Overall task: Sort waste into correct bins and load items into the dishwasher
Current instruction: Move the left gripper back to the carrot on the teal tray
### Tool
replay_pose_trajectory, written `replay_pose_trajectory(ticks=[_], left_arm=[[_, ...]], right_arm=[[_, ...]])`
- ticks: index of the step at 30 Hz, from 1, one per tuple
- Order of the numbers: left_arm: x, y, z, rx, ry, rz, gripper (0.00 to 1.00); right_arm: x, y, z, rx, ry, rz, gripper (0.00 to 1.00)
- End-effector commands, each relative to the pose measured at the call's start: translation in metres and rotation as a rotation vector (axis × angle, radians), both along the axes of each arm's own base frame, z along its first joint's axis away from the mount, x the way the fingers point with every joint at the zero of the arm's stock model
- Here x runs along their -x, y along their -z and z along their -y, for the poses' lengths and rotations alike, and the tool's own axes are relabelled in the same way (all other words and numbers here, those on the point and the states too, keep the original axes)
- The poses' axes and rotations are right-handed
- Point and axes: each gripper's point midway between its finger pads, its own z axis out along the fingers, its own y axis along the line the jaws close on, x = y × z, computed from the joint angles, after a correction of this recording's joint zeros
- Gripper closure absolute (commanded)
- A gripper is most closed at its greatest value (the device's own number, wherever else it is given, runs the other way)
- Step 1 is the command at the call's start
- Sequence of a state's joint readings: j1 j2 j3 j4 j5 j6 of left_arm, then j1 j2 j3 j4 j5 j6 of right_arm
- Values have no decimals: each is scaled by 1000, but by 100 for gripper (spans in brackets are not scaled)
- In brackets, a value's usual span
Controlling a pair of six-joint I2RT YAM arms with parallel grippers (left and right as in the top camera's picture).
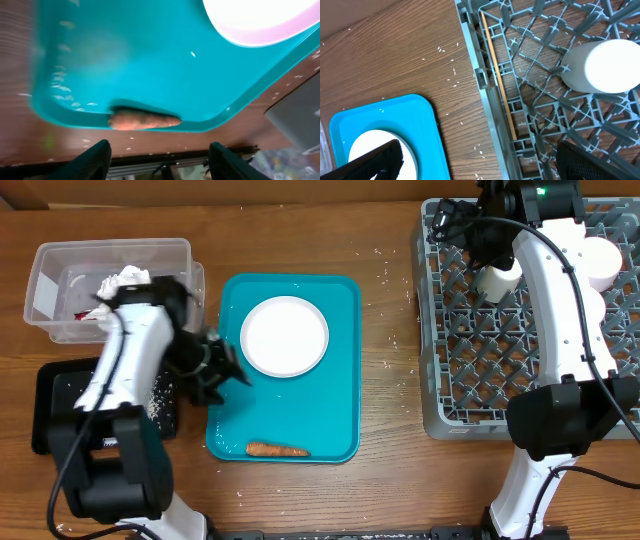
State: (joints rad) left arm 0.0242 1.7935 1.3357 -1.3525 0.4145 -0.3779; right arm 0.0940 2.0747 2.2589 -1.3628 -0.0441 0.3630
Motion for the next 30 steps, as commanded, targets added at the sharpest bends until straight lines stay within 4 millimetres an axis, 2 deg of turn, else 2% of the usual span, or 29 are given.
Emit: replay_pose_trajectory(ticks=[1,5,9,13,15,19,20,23,27,30], left_arm=[[16,9,29,-30,-64,-69,36],[26,30,51,-80,-89,-93,36],[33,39,56,-148,-82,-94,35],[36,38,58,-193,-83,-82,36],[35,33,53,-231,-95,-56,36],[38,7,34,-318,-135,36,36],[42,-4,30,-325,-153,74,35],[57,-14,21,-342,-259,99,32],[85,-2,15,-350,-493,45,26],[84,18,22,-285,-571,61,25]], right_arm=[[-1,-14,0,4,1,38,0],[-1,-14,0,4,1,38,0],[-1,-14,0,4,1,37,0],[-1,-14,0,4,1,38,0],[-1,-14,0,4,1,38,0],[-1,-14,0,4,1,38,0],[-1,-14,0,4,1,38,0],[-1,-14,0,4,1,38,0],[-1,-14,0,4,1,37,0],[-1,-14,0,4,1,37,0]])
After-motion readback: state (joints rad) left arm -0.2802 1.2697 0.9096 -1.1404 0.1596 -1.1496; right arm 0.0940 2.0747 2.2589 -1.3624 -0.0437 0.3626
